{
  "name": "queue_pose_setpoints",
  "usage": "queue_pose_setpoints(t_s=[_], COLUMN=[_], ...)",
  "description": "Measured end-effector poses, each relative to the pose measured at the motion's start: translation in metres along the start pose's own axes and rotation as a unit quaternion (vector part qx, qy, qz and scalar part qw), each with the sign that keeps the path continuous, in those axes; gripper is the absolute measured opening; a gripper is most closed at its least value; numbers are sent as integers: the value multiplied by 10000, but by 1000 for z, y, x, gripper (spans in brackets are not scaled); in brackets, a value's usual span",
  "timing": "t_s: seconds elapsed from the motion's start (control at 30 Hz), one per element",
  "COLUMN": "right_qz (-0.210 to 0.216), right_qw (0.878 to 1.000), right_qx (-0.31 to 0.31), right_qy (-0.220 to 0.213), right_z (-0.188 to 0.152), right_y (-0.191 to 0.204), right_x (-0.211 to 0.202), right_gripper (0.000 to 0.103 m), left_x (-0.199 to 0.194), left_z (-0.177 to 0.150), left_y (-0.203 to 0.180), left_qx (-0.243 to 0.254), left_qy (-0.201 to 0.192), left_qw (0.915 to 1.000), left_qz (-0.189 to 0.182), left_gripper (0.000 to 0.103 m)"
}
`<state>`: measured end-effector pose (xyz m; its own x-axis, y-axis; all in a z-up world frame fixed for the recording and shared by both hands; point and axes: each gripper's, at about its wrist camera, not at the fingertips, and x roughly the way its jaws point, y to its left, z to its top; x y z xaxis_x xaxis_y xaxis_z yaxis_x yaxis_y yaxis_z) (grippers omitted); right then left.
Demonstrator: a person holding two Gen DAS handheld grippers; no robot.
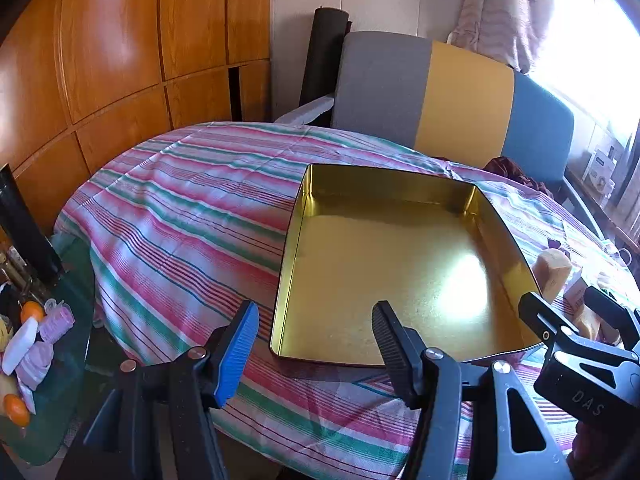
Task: Organize objects
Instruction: 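Move both tools from the gold tray toward the pile of items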
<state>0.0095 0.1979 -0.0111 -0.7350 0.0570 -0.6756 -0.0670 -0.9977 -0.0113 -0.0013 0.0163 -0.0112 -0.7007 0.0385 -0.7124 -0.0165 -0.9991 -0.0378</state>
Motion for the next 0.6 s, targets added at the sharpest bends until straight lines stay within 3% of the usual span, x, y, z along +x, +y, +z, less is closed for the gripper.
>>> queue_pose_setpoints(t_s=[0.4, 0.6], right_qz=[-15, -36], right_qw=[9999, 9999], right_qx=[-43, -3], right_qy=[-149, -139], right_z=[-1, -3], right_y=[-4, -10], right_x=[-11, -11], right_gripper=[103, 103], left_x=[-6, -2], left_z=[1, 0], left_y=[-6, -11], left_qx=[190, 305], left_qy=[-152, -47], left_qw=[9997, 9989], left_qz=[-53, -344], left_gripper=[60, 60])
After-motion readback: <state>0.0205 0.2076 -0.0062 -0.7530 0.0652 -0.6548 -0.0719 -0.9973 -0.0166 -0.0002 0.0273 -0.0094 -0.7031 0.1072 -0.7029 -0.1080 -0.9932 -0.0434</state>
